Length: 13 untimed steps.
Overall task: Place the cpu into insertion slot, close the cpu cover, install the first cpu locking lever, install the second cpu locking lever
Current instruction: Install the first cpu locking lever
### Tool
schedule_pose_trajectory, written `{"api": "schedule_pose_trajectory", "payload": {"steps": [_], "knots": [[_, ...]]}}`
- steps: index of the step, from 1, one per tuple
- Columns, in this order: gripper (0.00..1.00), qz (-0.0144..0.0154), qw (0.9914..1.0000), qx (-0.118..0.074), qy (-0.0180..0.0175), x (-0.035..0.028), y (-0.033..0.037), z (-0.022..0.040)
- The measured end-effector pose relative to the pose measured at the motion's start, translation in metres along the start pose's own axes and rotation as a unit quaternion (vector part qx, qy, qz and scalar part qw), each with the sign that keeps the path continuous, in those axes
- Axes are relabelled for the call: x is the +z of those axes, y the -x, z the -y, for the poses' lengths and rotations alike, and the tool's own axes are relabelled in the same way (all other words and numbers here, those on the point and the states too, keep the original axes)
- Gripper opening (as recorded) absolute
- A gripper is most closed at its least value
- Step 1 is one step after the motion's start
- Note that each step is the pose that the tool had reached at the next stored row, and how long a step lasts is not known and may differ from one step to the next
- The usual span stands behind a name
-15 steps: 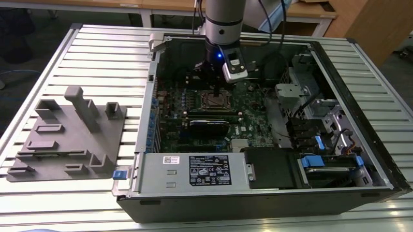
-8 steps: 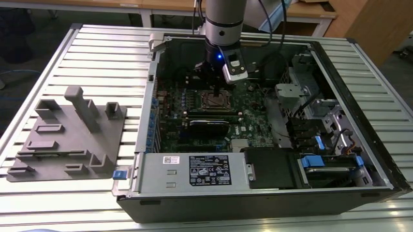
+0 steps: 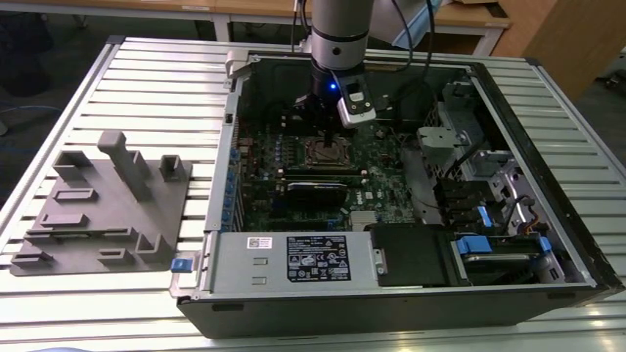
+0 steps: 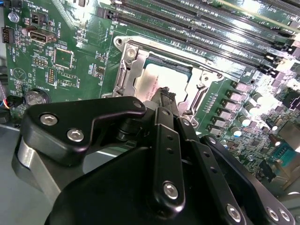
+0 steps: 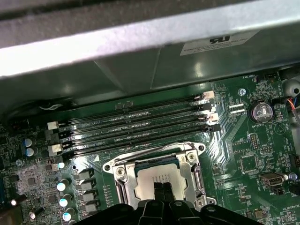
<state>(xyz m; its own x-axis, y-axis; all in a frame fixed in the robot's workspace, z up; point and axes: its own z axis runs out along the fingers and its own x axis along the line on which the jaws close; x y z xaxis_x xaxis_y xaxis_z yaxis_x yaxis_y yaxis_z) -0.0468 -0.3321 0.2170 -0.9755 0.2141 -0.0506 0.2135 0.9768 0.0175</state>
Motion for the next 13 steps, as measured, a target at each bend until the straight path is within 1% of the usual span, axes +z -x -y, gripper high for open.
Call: {"api": "schedule_pose_trajectory", "payload": {"steps": [13], "knots": [[0.11, 0.0000, 1.00000, 0.000, 0.0001, -0.0002, 0.0001, 0.0005]]}}
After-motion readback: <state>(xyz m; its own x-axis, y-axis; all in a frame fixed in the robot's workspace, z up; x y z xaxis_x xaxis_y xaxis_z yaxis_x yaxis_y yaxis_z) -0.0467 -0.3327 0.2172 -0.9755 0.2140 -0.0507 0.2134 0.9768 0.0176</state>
